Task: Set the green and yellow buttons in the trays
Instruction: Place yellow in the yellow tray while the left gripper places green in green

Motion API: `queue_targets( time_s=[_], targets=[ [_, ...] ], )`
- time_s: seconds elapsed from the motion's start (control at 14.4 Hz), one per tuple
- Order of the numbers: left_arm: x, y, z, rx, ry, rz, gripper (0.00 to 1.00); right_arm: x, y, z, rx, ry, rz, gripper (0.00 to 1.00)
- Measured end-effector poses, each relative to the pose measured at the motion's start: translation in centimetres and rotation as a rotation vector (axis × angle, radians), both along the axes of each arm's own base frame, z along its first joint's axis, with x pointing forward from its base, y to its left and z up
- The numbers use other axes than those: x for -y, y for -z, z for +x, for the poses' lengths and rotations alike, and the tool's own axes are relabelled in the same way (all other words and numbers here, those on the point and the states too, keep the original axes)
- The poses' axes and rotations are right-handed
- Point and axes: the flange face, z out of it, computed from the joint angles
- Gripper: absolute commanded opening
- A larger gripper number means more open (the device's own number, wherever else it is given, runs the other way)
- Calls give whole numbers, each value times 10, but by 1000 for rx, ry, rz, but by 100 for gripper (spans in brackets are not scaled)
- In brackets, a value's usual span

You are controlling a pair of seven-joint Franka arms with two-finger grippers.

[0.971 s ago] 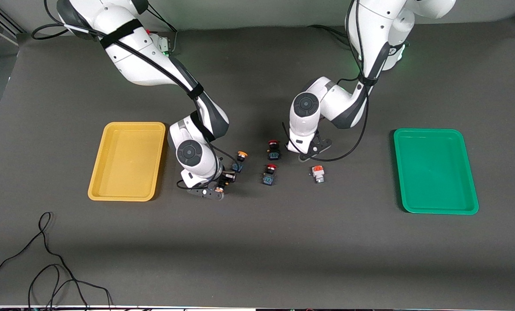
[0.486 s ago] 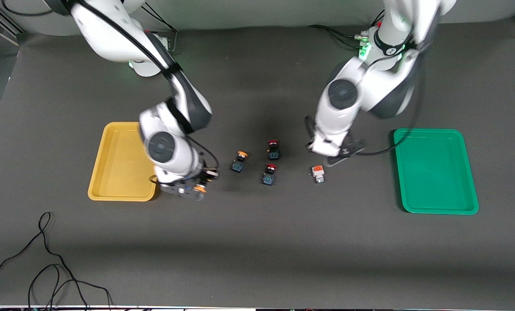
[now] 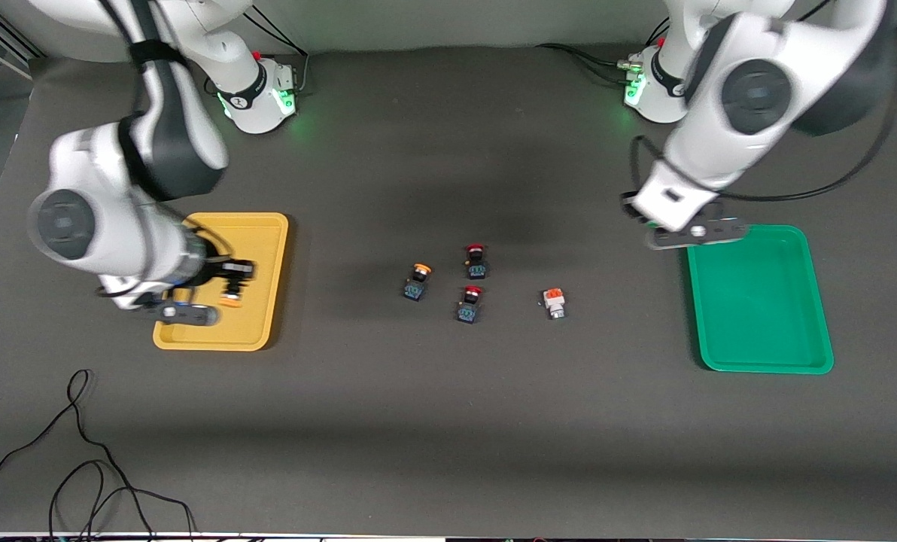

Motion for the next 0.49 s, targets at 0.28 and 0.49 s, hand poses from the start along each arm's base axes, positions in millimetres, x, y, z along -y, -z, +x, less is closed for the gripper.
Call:
queue_targets(
  time_s=[0.28,0.49],
  targets=[
    [-145,-5,18,-16,15,-34,5,70,64,-11,33,-66,9,0],
    [-216,29,21,24,21,-24,5,87,146,-50,91,-95,-7,0]
  ],
)
